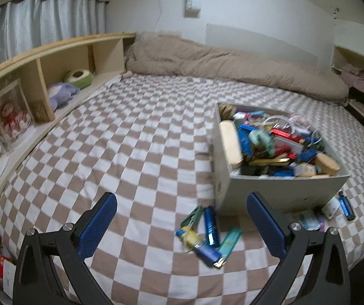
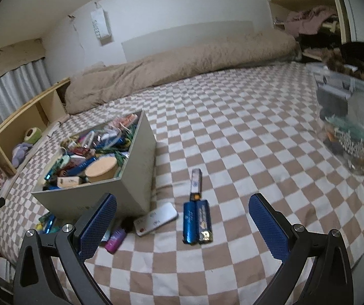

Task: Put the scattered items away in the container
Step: 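Lower the left tool toward the yellow-blue lighter while the right tool approaches the blue lighters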

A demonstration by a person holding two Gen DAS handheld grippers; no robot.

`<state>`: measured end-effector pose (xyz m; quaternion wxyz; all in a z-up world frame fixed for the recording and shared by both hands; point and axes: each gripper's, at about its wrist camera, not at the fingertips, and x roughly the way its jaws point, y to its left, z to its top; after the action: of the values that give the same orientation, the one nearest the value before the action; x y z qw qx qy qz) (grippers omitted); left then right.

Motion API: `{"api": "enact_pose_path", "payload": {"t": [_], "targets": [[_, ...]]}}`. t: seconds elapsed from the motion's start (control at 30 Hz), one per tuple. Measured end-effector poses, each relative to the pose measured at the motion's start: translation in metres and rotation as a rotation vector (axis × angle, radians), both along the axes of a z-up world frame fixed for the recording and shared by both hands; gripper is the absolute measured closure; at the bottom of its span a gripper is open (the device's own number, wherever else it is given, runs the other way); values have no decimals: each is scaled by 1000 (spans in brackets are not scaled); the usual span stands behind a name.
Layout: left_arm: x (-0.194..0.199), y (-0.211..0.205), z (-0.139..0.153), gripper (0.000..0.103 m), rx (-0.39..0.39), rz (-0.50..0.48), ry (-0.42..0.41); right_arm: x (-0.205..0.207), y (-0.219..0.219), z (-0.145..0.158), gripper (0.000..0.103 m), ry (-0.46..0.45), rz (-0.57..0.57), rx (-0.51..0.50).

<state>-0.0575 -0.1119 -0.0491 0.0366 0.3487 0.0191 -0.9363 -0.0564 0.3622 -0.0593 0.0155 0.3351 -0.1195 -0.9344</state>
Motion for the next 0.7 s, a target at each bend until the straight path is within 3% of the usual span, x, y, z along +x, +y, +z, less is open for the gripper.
{"api": "enact_pose_path", "payload": {"t": [0.7], "targets": [[-1,-32,-96,0,-14,58,-220,-20,-8,-79,0,-200,11,-4]]}}
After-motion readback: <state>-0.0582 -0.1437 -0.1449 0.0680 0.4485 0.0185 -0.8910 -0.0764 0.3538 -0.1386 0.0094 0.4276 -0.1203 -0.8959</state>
